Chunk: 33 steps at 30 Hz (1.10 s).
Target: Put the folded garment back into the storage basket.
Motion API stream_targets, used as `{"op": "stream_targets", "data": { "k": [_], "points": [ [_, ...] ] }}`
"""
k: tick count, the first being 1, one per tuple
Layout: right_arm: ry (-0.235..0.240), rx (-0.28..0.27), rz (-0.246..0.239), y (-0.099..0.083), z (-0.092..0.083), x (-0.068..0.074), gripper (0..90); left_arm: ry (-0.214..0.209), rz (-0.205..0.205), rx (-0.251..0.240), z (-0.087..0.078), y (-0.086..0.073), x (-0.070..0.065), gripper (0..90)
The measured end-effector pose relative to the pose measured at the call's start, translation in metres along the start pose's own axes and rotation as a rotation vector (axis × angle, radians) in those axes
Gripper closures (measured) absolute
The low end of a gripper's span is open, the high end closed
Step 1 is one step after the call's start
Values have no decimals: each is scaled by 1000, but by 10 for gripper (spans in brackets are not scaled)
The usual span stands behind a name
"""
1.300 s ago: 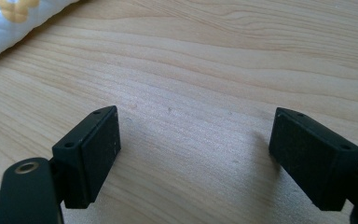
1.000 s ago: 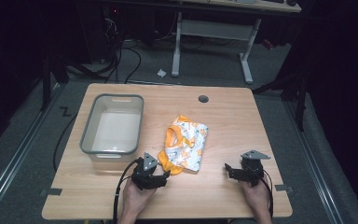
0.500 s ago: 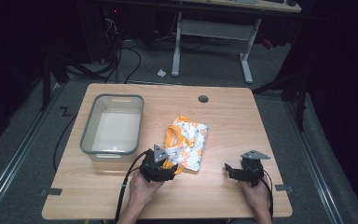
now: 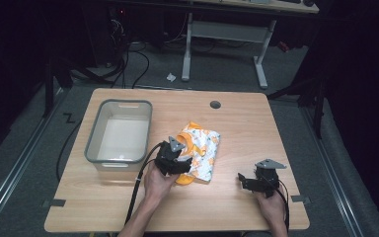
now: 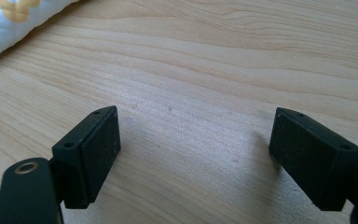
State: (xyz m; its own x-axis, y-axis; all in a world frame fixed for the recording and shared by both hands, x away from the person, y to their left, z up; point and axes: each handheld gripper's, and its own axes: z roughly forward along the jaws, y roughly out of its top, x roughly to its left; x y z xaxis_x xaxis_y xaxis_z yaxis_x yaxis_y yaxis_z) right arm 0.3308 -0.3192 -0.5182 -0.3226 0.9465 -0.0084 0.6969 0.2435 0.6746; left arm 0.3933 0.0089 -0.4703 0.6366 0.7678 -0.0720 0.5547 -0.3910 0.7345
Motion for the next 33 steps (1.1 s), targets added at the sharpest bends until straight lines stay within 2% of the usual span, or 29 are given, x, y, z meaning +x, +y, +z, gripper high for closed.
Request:
{"op": "stream_targets", "data": {
  "k": [7, 9, 12, 14, 17, 22, 25, 28, 30, 33],
  "points": [
    [0, 0, 0, 0, 0, 0, 164, 9, -22, 19, 10, 11, 6, 306],
    [0, 0, 0, 0, 0, 0, 164, 17, -31, 37, 18, 17, 10, 302],
    [0, 0, -1, 0, 0, 0, 164, -1, -64, 22, 25, 19, 17, 300],
    [1, 0, -1, 0, 0, 0, 164, -4, -77, 24, 27, 19, 19, 300],
    [1, 0, -1, 0, 0, 0, 163, -3, -100, 64, 39, 16, 23, 296],
    [1, 0, -1, 0, 0, 0, 164, 3, -97, 88, 50, 16, 24, 278],
    [1, 0, -1, 0, 0, 0, 163, 15, -98, 118, 58, 14, 24, 256],
    [1, 0, -1, 0, 0, 0, 164, 10, -127, 159, 66, 10, 27, 225],
    [1, 1, -2, 0, 0, 0, 163, -1, -145, 169, 68, 8, 29, 208],
    [1, 0, -2, 0, 0, 0, 163, 15, -126, 168, 69, 7, 28, 190]
  ]
}}
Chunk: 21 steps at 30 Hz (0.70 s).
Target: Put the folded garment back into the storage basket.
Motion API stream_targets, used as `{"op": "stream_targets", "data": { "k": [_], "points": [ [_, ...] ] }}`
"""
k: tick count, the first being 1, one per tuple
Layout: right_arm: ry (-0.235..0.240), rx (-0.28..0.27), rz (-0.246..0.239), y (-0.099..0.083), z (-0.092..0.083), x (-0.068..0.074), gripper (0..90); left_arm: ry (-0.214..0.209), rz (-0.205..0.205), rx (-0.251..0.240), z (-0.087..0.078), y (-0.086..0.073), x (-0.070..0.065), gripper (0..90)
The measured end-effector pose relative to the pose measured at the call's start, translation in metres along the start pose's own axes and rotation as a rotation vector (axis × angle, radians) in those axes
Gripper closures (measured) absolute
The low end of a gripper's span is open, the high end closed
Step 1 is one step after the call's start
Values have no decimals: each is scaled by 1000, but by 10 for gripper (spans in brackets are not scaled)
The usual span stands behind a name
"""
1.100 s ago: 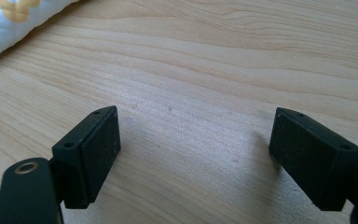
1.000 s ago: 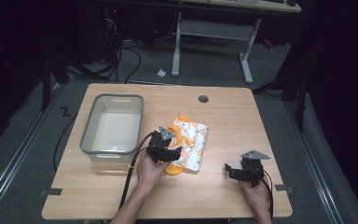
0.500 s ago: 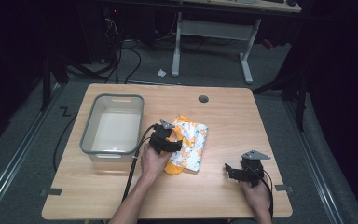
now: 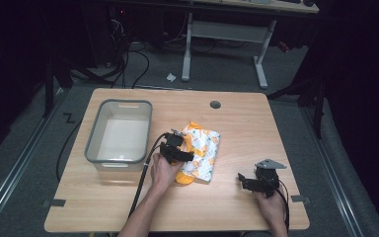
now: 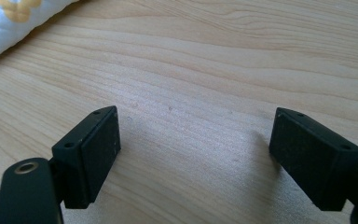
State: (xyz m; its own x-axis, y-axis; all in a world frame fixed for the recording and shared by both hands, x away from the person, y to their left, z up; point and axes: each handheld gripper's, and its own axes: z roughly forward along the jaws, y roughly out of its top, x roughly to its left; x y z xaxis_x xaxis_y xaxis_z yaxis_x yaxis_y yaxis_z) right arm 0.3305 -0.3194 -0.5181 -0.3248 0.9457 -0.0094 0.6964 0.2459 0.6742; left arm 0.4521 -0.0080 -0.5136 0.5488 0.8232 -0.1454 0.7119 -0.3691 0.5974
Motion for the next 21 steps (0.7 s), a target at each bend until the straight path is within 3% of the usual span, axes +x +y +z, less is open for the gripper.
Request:
{"op": "stream_targets", "data": {
  "k": [9, 21],
  "points": [
    [0, 0, 0, 0, 0, 0, 163, 29, 21, -35, 1, -5, -5, 202],
    [0, 0, 0, 0, 0, 0, 163, -39, 39, -54, -4, -8, -11, 494]
  ]
}}
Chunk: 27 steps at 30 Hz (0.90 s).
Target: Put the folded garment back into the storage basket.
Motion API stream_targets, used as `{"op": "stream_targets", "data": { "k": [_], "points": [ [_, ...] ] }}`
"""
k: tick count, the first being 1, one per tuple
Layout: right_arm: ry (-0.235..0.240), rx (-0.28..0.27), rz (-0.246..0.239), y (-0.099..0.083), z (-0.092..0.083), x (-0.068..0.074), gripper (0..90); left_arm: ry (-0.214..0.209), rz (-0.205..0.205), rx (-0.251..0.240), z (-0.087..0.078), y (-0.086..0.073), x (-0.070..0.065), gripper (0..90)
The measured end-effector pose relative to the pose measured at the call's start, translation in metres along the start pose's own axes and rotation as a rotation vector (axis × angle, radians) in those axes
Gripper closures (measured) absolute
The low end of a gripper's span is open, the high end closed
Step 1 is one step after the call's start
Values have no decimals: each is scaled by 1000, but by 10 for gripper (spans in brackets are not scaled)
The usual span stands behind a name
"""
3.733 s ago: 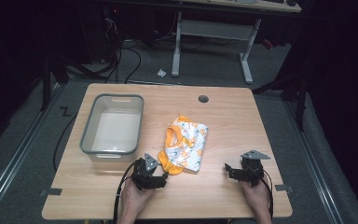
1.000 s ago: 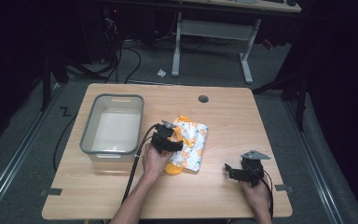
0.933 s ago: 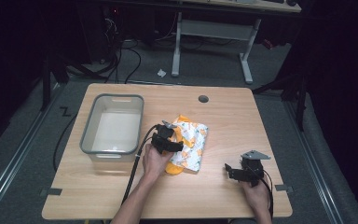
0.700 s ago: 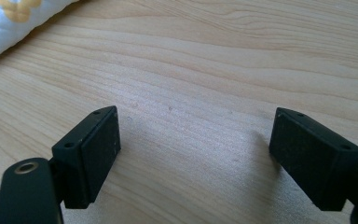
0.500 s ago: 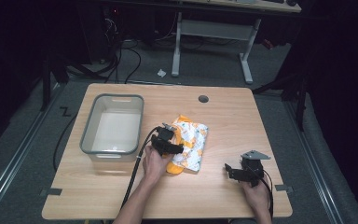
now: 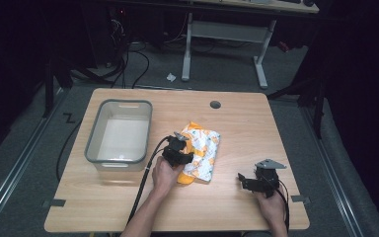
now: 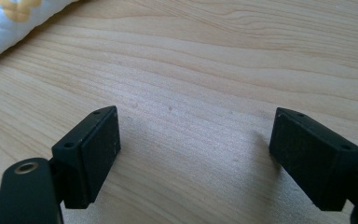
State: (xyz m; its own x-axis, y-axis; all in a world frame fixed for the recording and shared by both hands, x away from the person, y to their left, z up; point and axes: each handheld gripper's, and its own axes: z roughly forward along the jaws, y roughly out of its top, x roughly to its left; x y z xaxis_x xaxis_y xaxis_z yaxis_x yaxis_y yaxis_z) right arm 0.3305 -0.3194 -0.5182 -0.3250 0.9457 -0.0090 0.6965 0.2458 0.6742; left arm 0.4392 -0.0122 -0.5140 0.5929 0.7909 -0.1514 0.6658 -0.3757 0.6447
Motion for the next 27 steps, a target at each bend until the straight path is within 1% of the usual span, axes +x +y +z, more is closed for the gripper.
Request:
{"op": "stream_targets", "data": {
  "k": [4, 5, 7, 9, 12, 14, 17, 22, 25, 27],
  "points": [
    [0, 0, 0, 0, 0, 0, 163, -23, 10, -7, 0, 0, 1, 563],
    [0, 0, 0, 0, 0, 0, 163, -36, 1, -1, 0, 0, 1, 583],
    [0, 0, 0, 0, 0, 0, 163, -51, -3, 1, 0, 0, 1, 625],
    [0, 0, 0, 0, 0, 0, 163, -54, -1, 2, -1, 0, 1, 649],
    [0, 0, 0, 0, 0, 0, 163, -61, 18, 7, -2, 0, -2, 673],
    [0, 0, 0, 0, 0, 0, 163, -65, 20, 3, -2, -1, -4, 683],
    [0, 0, 0, 0, 0, 0, 163, -65, 17, -12, -2, -2, -5, 697],
    [0, 0, 0, 0, 0, 0, 163, -100, -23, -38, -6, -1, -2, 713],
    [1, 0, 0, 0, 0, 0, 163, -113, -28, -67, -12, 1, -2, 716],
    [1, 0, -1, 0, 0, 0, 163, -116, -22, -82, -17, 2, -4, 717]
  ]
}}
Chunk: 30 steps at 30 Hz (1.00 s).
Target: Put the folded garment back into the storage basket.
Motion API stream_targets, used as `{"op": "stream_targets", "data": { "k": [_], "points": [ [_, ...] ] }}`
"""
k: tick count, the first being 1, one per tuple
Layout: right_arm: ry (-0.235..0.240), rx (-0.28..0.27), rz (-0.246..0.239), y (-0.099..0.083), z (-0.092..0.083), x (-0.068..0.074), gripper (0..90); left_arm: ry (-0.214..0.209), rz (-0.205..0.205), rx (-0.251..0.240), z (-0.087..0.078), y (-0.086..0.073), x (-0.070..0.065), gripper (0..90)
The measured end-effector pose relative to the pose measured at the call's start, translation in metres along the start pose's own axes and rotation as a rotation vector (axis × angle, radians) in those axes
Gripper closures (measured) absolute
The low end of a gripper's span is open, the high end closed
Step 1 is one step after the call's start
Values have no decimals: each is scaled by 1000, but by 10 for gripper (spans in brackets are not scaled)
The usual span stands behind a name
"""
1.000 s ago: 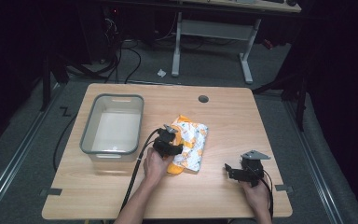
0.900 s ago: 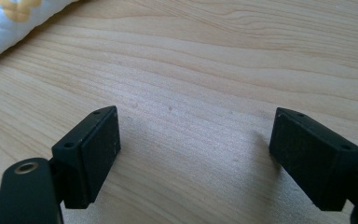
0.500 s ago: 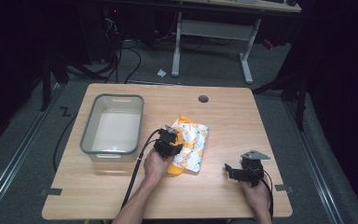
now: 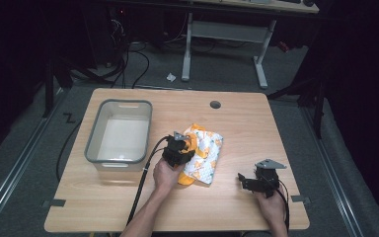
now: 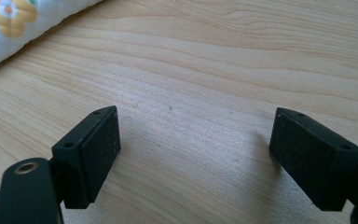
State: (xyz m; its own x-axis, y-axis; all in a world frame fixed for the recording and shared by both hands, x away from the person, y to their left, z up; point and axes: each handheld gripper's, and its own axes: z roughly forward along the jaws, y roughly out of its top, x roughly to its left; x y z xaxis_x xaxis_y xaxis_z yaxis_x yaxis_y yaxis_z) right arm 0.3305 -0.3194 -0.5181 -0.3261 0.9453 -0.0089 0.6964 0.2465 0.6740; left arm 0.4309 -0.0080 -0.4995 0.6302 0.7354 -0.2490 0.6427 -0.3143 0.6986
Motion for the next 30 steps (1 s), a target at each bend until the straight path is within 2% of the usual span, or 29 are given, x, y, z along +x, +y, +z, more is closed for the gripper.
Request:
{"op": "stream_targets", "data": {
  "k": [3, 20, 27, 30],
  "points": [
    [2, -2, -5, 0, 0, 0, 163, -7, 11, -20, -8, 2, -2, 718],
    [2, -1, -3, 0, 0, 0, 163, -63, 12, -122, -45, 10, -6, 720],
    [2, -1, -3, 0, 0, 0, 163, -74, 50, -154, -61, 14, -14, 719],
    [2, -1, -3, 0, 0, 0, 163, -85, 41, -173, -67, 16, -13, 719]
  ]
}}
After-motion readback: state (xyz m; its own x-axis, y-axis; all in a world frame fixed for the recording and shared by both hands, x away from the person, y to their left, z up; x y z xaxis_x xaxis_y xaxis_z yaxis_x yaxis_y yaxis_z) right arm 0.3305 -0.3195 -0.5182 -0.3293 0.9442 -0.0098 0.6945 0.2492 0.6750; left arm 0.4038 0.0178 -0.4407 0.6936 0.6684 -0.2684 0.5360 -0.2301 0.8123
